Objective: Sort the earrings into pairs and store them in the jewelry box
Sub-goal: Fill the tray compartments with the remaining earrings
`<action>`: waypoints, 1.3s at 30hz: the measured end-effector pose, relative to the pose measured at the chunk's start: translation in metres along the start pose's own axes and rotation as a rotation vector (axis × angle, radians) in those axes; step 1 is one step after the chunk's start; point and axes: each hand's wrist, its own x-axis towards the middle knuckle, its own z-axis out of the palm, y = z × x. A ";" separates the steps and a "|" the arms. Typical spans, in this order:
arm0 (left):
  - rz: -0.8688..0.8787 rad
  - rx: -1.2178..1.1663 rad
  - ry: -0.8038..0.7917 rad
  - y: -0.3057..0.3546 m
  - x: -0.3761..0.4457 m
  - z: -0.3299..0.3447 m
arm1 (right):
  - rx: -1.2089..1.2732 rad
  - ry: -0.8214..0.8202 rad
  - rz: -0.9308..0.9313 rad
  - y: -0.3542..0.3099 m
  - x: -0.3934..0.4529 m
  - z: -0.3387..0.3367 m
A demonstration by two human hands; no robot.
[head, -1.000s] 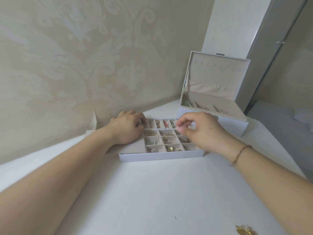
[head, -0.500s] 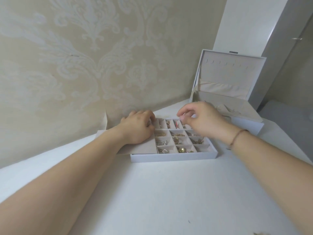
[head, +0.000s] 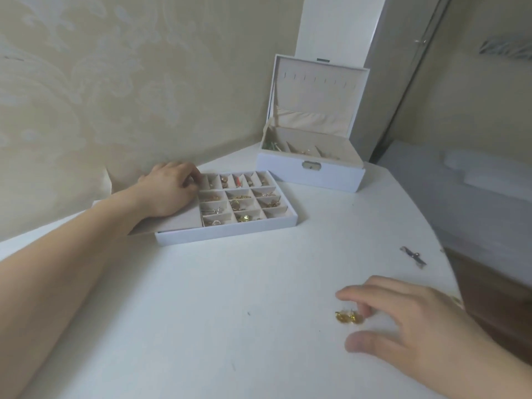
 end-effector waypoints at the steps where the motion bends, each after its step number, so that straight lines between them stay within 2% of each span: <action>1: 0.000 0.000 0.000 0.001 0.000 0.000 | -0.029 0.021 -0.024 -0.001 -0.001 0.004; 8: -0.005 -0.043 -0.003 0.007 -0.005 -0.003 | -0.144 0.069 -0.105 0.000 0.009 0.006; 11: -0.005 -0.059 0.033 0.005 -0.004 -0.001 | 0.057 0.051 -0.091 0.005 0.033 0.005; 15: 0.020 -0.069 0.082 0.003 -0.002 0.003 | 0.455 0.098 0.041 0.003 0.096 0.006; 23: 0.018 -0.066 0.081 0.003 -0.003 0.002 | 0.541 0.135 -0.004 -0.017 0.187 0.012; 28: 0.016 -0.079 0.089 0.004 -0.004 0.001 | 0.440 0.232 -0.038 -0.045 0.243 0.024; 33: 0.013 -0.083 0.089 0.005 -0.005 0.000 | 0.280 0.149 -0.035 -0.064 0.286 0.045; 35: 0.016 -0.106 0.086 0.004 -0.004 0.000 | 0.304 0.129 -0.032 -0.067 0.290 0.049; 39: 0.021 -0.073 0.065 0.003 -0.005 0.000 | 0.305 0.260 -0.034 -0.070 0.262 0.034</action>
